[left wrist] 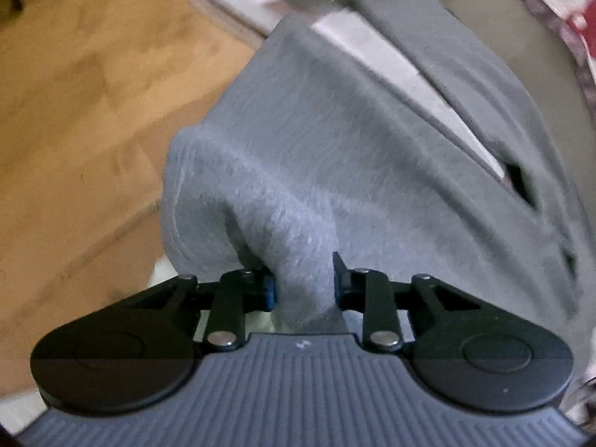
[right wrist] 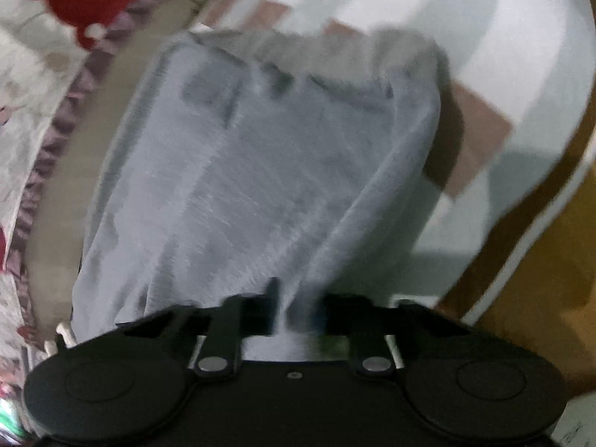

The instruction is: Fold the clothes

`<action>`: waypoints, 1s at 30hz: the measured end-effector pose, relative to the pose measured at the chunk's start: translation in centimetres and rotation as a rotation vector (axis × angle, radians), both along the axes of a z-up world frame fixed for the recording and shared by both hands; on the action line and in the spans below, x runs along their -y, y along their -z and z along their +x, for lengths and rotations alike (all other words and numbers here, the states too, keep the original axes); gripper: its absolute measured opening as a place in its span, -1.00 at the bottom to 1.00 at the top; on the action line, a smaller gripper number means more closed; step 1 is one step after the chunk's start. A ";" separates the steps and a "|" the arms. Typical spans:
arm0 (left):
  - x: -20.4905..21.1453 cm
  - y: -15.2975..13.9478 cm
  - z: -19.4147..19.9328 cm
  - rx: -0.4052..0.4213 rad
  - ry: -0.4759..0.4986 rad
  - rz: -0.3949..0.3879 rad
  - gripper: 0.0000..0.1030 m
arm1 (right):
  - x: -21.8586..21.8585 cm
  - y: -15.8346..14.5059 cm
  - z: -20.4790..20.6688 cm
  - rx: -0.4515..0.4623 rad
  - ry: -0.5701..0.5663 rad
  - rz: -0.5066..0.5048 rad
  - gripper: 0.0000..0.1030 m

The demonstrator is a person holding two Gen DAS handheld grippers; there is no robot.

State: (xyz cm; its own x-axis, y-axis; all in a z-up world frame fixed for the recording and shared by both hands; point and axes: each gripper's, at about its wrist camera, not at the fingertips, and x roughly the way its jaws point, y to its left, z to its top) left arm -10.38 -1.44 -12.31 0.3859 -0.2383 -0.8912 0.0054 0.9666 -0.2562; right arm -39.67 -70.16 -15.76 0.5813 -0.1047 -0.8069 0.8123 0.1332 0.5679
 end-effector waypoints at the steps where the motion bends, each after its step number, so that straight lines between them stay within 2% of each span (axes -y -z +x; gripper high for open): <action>1: 0.7 -0.3 0.0 0.033 0.032 0.036 -0.58 | -0.2 -0.7 0.6 0.000 -0.030 -0.050 -0.79; 4: 2.6 -1.2 0.2 0.135 0.119 0.116 -0.64 | -1.0 -2.9 2.2 0.011 -0.116 -0.208 -0.80; 6: 3.8 -2.2 0.8 0.226 0.166 0.147 -0.64 | -1.5 -5.0 2.2 0.057 -0.160 -0.320 -0.81; 9: 5.7 -3.4 2.0 0.327 0.216 0.158 -0.66 | -1.5 -6.6 2.1 0.117 -0.158 -0.412 -0.81; 12: 7.2 -3.4 4.4 0.352 0.220 0.119 -0.76 | -1.5 -6.6 3.6 0.063 -0.189 -0.485 -0.80; 15: 7.4 -2.2 7.3 0.292 0.149 0.036 -0.84 | -1.3 -5.6 5.6 -0.026 -0.225 -0.515 -0.80; 19: 7.1 -0.9 8.6 0.241 0.097 -0.017 -0.84 | -0.9 -4.1 4.9 -0.080 -0.220 -0.451 -0.75; 20: 7.1 -0.7 8.6 0.236 0.092 -0.013 -0.84 | -0.8 -3.8 4.6 -0.072 -0.205 -0.410 -0.67; 22: 7.1 -0.2 8.4 0.234 0.101 0.007 -0.84 | -0.3 -2.9 3.9 -0.048 -0.150 -0.274 -0.42; 23: 7.1 0.1 8.3 0.230 0.105 0.011 -0.84 | 0.0 -2.1 3.4 -0.038 -0.109 -0.174 -0.11; 24: 7.0 0.4 8.3 0.220 0.108 0.010 -0.84 | 0.2 -1.3 2.9 -0.028 -0.068 -0.074 0.06; 26: 6.7 0.9 8.6 0.173 0.096 0.000 -0.76 | 0.1 0.1 2.2 0.047 -0.033 0.070 0.05; 28: 6.4 1.5 8.9 0.141 0.089 -0.011 -0.75 | -0.1 0.1 2.1 0.076 -0.033 0.067 -0.07; 29: 6.4 1.4 8.9 0.149 0.091 -0.013 -0.75 | -0.2 -0.1 2.1 0.085 -0.035 0.050 -0.50; 30: 6.3 1.3 8.9 0.157 0.094 -0.015 -0.86 | -0.2 -0.6 2.2 0.093 -0.041 0.007 -0.72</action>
State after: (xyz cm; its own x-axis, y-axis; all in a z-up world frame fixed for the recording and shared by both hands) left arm -1.53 -7.75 -13.66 0.4956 -0.2923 -0.8179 0.1364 0.9562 -0.2591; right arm -37.50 -69.92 -15.12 0.6573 -0.0738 -0.7500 0.7501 0.1607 0.6416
